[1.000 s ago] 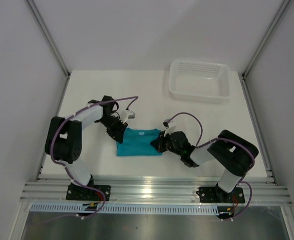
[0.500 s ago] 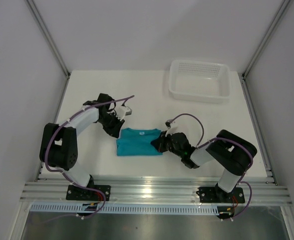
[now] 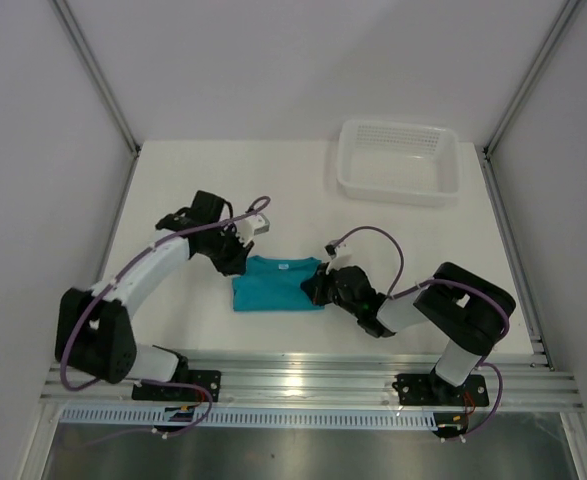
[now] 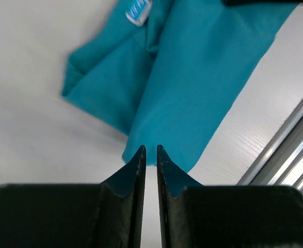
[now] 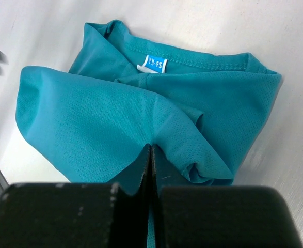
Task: Roll the t-shirts
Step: Roll the tshirt
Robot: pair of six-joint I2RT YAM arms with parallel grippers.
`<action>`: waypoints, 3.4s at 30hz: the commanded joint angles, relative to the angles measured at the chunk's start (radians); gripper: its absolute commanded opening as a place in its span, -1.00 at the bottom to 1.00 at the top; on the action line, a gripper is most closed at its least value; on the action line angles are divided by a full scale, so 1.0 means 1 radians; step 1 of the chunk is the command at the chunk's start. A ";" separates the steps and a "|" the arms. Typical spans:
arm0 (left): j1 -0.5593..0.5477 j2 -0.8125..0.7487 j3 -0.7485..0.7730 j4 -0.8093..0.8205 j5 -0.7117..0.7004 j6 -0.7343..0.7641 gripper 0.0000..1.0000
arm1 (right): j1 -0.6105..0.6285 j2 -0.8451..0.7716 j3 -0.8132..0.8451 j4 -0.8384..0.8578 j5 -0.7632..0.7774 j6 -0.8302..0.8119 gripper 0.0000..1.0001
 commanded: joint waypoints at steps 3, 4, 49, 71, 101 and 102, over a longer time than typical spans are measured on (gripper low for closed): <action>-0.014 0.186 -0.055 0.002 0.011 0.040 -0.69 | 0.009 -0.031 0.045 -0.061 0.050 -0.033 -1.00; -0.014 0.187 -0.058 0.008 0.023 0.042 -0.68 | 0.009 -0.031 0.048 -0.068 0.051 -0.037 -1.00; -0.422 -0.331 -0.566 0.390 -0.408 0.359 0.70 | 0.023 -0.063 0.087 -0.203 0.062 -0.090 -1.00; -0.429 -0.364 -0.598 0.410 -0.406 0.342 -0.99 | 0.041 -0.235 0.119 -0.362 -0.082 -0.408 -0.42; -0.373 -0.429 -0.535 0.281 -0.285 0.333 -0.97 | 0.296 -0.329 0.033 -0.543 0.040 -1.357 0.29; -0.373 -0.429 -0.534 0.280 -0.282 0.333 -0.97 | 0.295 -0.309 0.034 -0.540 0.047 -1.357 0.29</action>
